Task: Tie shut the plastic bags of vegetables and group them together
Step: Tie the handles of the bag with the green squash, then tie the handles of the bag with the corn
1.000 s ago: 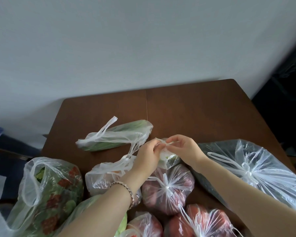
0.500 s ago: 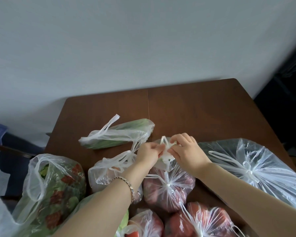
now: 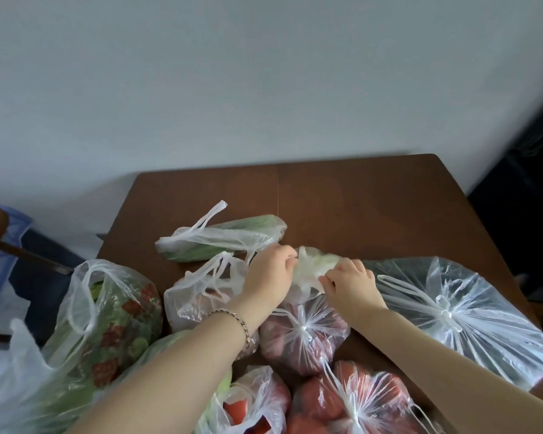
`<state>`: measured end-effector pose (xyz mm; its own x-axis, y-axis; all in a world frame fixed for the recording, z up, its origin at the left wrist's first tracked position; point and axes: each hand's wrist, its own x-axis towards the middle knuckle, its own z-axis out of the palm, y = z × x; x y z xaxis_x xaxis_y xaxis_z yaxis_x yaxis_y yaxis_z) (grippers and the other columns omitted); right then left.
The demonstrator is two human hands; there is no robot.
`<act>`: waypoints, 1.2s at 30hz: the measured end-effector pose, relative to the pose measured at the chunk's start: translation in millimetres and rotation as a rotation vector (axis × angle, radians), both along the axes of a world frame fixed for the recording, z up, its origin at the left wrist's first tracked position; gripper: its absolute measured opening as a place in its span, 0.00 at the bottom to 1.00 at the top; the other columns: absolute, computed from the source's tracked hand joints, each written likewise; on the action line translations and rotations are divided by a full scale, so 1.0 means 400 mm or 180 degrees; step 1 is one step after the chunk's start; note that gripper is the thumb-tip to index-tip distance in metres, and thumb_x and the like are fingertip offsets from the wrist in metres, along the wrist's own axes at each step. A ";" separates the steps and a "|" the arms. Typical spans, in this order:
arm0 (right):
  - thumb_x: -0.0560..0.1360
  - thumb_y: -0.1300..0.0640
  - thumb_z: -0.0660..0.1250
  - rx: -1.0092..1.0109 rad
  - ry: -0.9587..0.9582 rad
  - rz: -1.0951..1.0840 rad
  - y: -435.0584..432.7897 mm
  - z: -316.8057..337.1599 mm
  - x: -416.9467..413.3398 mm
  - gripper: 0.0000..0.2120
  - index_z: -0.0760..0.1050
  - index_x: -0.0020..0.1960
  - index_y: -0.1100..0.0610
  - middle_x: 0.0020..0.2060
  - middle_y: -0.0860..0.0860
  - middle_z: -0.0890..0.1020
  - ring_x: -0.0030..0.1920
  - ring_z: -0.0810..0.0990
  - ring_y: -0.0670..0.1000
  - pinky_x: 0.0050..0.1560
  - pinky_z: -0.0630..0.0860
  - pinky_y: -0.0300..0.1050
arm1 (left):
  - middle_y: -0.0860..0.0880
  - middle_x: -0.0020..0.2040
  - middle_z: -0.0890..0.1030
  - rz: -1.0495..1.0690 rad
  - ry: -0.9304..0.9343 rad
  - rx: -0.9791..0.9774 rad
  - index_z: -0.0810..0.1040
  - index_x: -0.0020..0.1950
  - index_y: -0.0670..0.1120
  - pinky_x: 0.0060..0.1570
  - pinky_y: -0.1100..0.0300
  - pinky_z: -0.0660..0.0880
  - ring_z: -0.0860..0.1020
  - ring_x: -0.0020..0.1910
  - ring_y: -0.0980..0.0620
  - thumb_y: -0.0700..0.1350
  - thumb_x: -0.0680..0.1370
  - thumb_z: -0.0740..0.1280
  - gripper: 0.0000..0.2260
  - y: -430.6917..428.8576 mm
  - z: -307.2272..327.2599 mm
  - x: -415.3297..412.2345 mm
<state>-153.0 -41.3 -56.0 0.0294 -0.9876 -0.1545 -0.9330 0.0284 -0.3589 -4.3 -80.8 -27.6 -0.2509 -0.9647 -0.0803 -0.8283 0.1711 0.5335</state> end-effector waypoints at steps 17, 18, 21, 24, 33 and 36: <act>0.74 0.42 0.62 0.0292 -0.0171 0.0531 0.058 0.081 0.322 0.36 0.49 0.73 0.54 0.68 0.56 0.62 0.68 0.61 0.56 0.70 0.61 0.50 | 0.45 0.34 0.78 0.0355 -0.0571 -0.0440 0.72 0.40 0.42 0.36 0.50 0.72 0.76 0.33 0.44 0.47 0.80 0.57 0.13 0.101 0.094 0.369; 0.74 0.42 0.62 0.0296 -0.0224 0.0281 0.051 0.078 0.335 0.37 0.48 0.74 0.55 0.68 0.56 0.63 0.69 0.61 0.56 0.70 0.61 0.50 | 0.45 0.35 0.79 0.0467 -0.0284 -0.0383 0.70 0.39 0.43 0.37 0.50 0.72 0.77 0.34 0.45 0.48 0.80 0.56 0.13 0.096 0.104 0.378; 0.73 0.41 0.63 0.0273 -0.0169 -0.0240 0.033 0.063 0.371 0.37 0.51 0.73 0.56 0.65 0.55 0.69 0.66 0.66 0.56 0.67 0.65 0.50 | 0.52 0.31 0.74 0.0836 0.0816 -0.0220 0.69 0.36 0.44 0.35 0.64 0.69 0.72 0.31 0.59 0.46 0.80 0.56 0.14 0.082 0.148 0.409; 0.75 0.58 0.61 0.0007 -0.0102 -0.0338 0.032 0.074 0.393 0.21 0.61 0.67 0.56 0.50 0.53 0.79 0.51 0.77 0.54 0.53 0.75 0.48 | 0.52 0.32 0.74 0.0820 0.1457 -0.0338 0.70 0.37 0.39 0.31 0.67 0.65 0.69 0.29 0.59 0.44 0.79 0.58 0.13 0.071 0.176 0.442; 0.80 0.51 0.47 -0.0784 -0.1437 -0.0953 0.095 0.167 0.382 0.16 0.72 0.50 0.56 0.32 0.48 0.79 0.27 0.73 0.47 0.31 0.69 0.44 | 0.50 0.33 0.77 0.1655 0.2330 0.0227 0.76 0.31 0.45 0.36 0.66 0.69 0.74 0.36 0.56 0.48 0.74 0.68 0.13 0.086 0.174 0.503; 0.80 0.51 0.48 -0.1004 -0.1394 -0.0962 0.118 0.189 0.370 0.14 0.69 0.45 0.55 0.29 0.50 0.79 0.28 0.75 0.50 0.32 0.70 0.46 | 0.57 0.41 0.81 0.1493 0.2635 0.0474 0.81 0.35 0.52 0.40 0.75 0.70 0.75 0.43 0.64 0.43 0.76 0.64 0.12 0.101 0.180 0.497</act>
<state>-4.9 5.8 19.6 -0.2643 -0.9582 0.1093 -0.6643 0.0987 -0.7410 194.6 -40.3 44.3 0.1256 -0.9755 -0.1806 -0.1465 -0.1983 0.9691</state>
